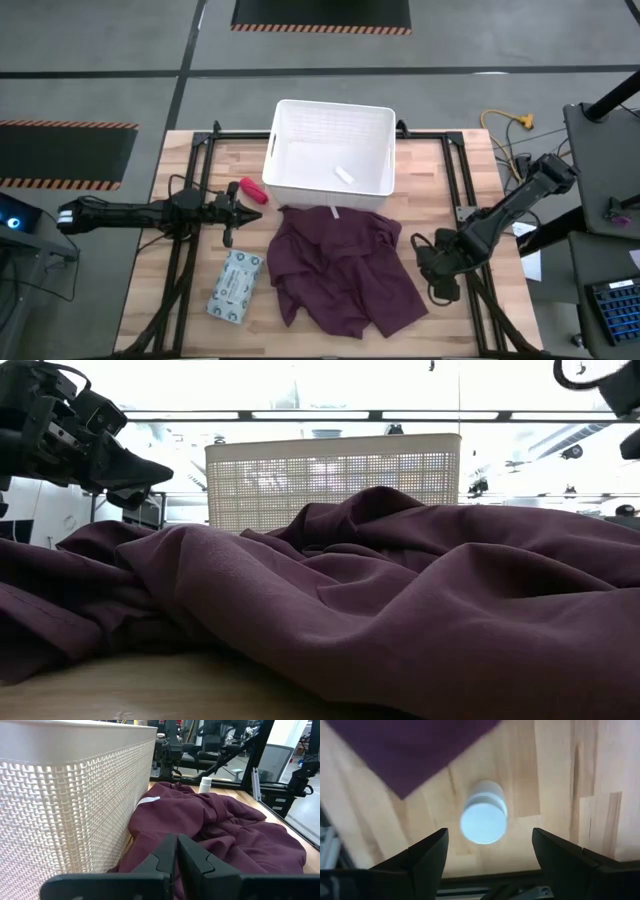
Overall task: Pick & place medical supplies in basket/bin
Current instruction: Put the white medicine bottle into the white basket
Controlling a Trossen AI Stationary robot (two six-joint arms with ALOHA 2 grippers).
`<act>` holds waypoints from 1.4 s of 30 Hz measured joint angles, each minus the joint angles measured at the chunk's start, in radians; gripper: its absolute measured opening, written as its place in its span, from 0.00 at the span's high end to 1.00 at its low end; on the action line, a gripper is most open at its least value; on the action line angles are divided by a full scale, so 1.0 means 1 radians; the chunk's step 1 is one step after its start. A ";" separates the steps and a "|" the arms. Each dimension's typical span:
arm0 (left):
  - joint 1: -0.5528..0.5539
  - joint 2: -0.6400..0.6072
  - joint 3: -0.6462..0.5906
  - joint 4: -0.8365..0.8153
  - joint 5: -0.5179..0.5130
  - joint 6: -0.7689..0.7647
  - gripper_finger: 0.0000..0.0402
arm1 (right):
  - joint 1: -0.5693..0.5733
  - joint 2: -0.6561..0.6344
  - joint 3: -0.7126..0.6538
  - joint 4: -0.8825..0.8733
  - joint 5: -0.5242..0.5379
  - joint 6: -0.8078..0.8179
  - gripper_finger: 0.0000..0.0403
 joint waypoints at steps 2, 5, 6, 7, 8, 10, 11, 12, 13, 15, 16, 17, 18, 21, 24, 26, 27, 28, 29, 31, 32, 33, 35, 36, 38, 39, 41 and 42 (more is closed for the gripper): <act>0.000 0.000 0.000 0.000 0.000 0.000 1.00 | 0.000 0.000 -0.027 0.008 0.000 0.023 0.32; 0.000 0.000 0.000 0.000 0.000 0.000 1.00 | 0.000 0.000 -0.062 0.048 0.000 0.041 0.34; 0.000 0.000 0.000 0.000 0.000 0.000 1.00 | 0.000 0.000 -0.070 0.069 -0.003 0.041 0.34; 0.000 0.000 0.000 0.000 0.000 0.000 1.00 | 0.000 -0.001 -0.075 0.091 -0.004 0.040 0.34; 0.000 0.000 0.000 0.000 0.000 0.000 1.00 | 0.000 -0.001 -0.078 0.106 -0.005 0.037 0.35; 0.000 0.000 0.000 0.000 0.000 0.000 1.00 | 0.000 0.000 -0.082 0.118 -0.003 0.025 0.35; 0.000 0.000 0.000 0.000 0.000 0.000 1.00 | 0.000 0.000 -0.082 0.122 -0.003 0.018 0.35; 0.000 0.000 0.000 0.000 0.000 0.000 1.00 | -0.001 0.000 -0.082 0.126 -0.001 0.013 0.36; 0.000 0.000 0.000 0.000 0.000 0.000 1.00 | -0.001 0.000 -0.082 0.127 0.000 0.008 0.36; 0.000 0.000 0.000 0.000 0.000 0.000 1.00 | 0.000 0.000 -0.082 0.125 0.000 0.008 0.36; 0.000 0.000 0.000 0.000 0.000 0.000 1.00 | 0.000 0.000 -0.082 0.126 0.000 0.008 0.36; 0.000 0.000 0.000 0.000 0.000 0.000 1.00 | 0.000 0.000 -0.082 0.126 0.000 0.008 0.35; 0.000 0.000 0.000 0.000 0.000 0.000 1.00 | 0.000 0.000 -0.082 0.127 0.000 0.008 0.35; 0.000 0.000 0.000 0.000 0.000 0.000 1.00 | 0.000 0.000 -0.082 0.129 0.001 0.012 0.34; 0.000 0.000 0.000 0.000 0.000 0.000 1.00 | 0.000 0.000 -0.082 0.129 0.033 0.013 0.34; 0.000 0.000 0.000 0.000 0.000 0.000 1.00 | 0.000 0.000 -0.082 0.129 0.051 0.010 0.35; 0.000 0.000 0.000 0.000 0.000 0.000 1.00 | 0.000 0.000 -0.083 0.129 0.054 0.007 0.35; 0.000 0.000 0.000 0.000 0.000 0.000 1.00 | 0.000 0.000 -0.084 0.129 0.054 0.007 0.36; 0.000 0.000 0.000 0.000 0.000 0.000 1.00 | 0.000 0.000 -0.088 0.129 0.054 0.007 0.36; 0.000 0.000 0.000 0.000 0.000 0.000 1.00 | 0.000 0.000 -0.094 0.128 0.055 0.008 0.37; 0.000 0.000 0.000 0.000 0.000 0.000 1.00 | 0.000 0.000 -0.096 0.129 0.055 0.008 0.38; 0.000 0.000 0.000 0.000 0.000 0.000 1.00 | 0.000 0.000 -0.100 0.129 0.055 0.008 0.39; 0.000 0.000 0.000 0.000 0.000 0.000 1.00 | 0.000 0.000 -0.106 0.130 0.054 0.008 0.40; 0.000 0.000 0.000 0.000 0.000 0.000 1.00 | 0.000 0.000 -0.107 0.132 0.054 0.008 0.41; 0.000 0.000 0.000 0.000 0.000 0.000 1.00 | 0.000 0.000 -0.107 0.137 0.055 0.008 0.42; 0.000 0.000 0.000 0.000 0.000 0.000 1.00 | 0.000 0.000 -0.107 0.142 0.055 0.008 0.43; 0.000 0.000 0.000 0.000 0.000 0.000 1.00 | 0.000 0.000 -0.107 0.163 0.055 0.008 0.44; 0.000 0.000 0.000 0.000 0.000 0.000 1.00 | 0.000 0.000 -0.107 0.170 0.055 0.008 0.45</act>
